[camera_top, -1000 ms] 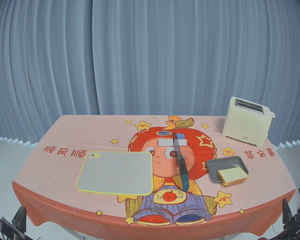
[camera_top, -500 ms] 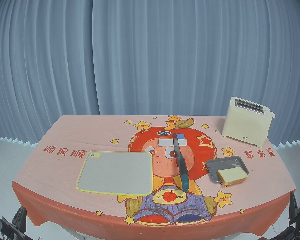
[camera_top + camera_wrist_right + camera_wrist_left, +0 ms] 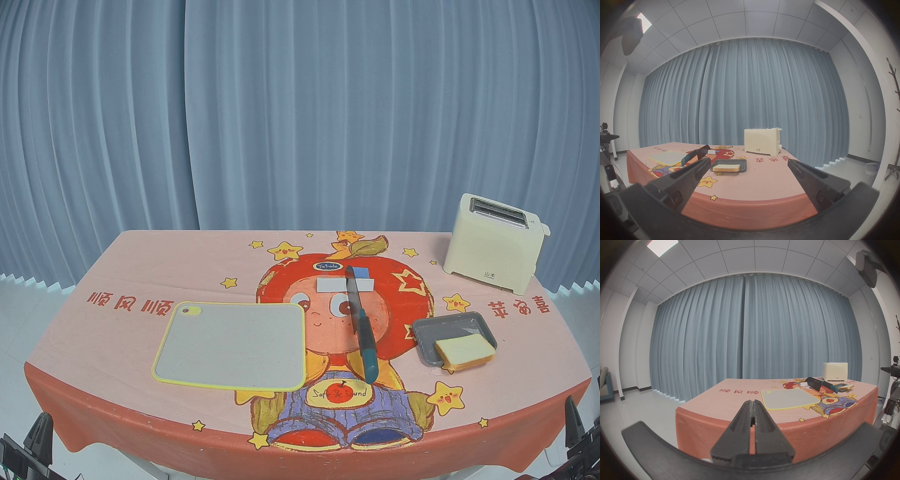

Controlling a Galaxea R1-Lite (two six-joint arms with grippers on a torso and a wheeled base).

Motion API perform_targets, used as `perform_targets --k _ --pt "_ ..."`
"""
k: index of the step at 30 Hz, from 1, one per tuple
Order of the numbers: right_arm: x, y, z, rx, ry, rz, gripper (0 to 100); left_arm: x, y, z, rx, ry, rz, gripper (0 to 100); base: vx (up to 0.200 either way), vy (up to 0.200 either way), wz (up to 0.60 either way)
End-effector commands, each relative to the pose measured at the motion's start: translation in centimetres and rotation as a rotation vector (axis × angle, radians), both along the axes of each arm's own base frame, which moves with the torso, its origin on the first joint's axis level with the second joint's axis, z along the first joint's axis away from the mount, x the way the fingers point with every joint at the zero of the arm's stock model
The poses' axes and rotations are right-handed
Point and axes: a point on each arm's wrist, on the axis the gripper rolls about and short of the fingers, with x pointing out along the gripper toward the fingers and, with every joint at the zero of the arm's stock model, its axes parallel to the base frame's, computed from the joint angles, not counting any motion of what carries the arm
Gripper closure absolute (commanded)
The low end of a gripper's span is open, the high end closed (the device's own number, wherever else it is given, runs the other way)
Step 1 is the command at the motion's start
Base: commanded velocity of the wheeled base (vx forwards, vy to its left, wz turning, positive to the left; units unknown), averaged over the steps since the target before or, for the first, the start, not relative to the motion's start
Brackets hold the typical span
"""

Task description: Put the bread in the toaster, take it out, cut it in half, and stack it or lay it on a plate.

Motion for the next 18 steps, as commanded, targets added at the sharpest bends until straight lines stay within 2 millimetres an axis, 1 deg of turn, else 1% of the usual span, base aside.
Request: perform_targets --k 1,12,15,18 --pt "0.0 0.0 -0.5 0.0 -0.002 -0.002 0 0.0 0.0 -0.5 -0.001 0.003 0.0 100 0.0 0.0 0.0" --pt "0.0 0.0 -0.4 0.0 -0.009 -0.002 0 0.0 0.0 -0.5 -0.001 0.003 0.0 100 0.0 0.0 0.0" --pt "-0.1 0.0 0.8 0.0 -0.124 -0.003 0 0.0 0.0 -0.5 -0.001 0.003 0.0 100 0.0 0.0 0.0" --pt "-0.1 0.0 0.9 0.0 -0.138 -0.003 0 0.0 0.0 -0.5 -0.001 0.003 0.0 100 0.0 0.0 0.0"
